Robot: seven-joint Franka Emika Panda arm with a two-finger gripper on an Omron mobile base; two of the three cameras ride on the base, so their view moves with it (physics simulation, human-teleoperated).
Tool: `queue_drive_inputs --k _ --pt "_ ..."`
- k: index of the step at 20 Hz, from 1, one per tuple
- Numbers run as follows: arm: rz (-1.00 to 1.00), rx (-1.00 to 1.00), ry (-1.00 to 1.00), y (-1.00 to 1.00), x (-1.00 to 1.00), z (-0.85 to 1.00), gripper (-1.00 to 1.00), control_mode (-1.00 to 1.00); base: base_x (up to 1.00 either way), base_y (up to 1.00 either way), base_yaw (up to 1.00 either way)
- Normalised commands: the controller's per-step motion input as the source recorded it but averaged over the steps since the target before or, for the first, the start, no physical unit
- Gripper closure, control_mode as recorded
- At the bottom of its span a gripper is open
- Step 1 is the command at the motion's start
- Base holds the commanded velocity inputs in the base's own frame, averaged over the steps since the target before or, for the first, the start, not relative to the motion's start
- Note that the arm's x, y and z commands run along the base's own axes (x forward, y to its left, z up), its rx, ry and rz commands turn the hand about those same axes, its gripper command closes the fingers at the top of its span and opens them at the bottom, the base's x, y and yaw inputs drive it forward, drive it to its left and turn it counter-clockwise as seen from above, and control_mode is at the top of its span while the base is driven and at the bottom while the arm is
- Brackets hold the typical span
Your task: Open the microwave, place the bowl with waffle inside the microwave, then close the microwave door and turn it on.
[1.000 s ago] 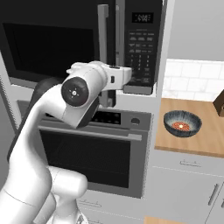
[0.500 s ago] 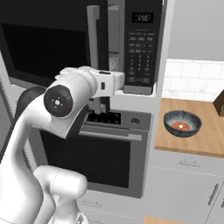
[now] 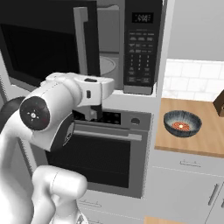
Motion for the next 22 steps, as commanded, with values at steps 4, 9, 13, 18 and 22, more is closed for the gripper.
queue_drive_inputs --k 4,9,13,18,22 --pt "0.0 -0.02 0.0 0.0 -0.47 0.0 1.0 -1.0 0.0 0.0 0.0" --pt "0.0 -0.02 0.01 0.0 -0.47 0.0 1.0 -1.0 0.0 0.0 0.0" --pt "0.0 -0.02 0.01 0.0 -0.46 0.0 1.0 -1.0 0.0 0.0 0.0" --pt "0.0 -0.03 0.02 0.0 -0.48 0.0 1.0 -1.0 0.0 0.0 0.0" --pt "0.0 -0.02 0.03 0.0 -0.47 0.0 1.0 -1.0 0.0 0.0 0.0"
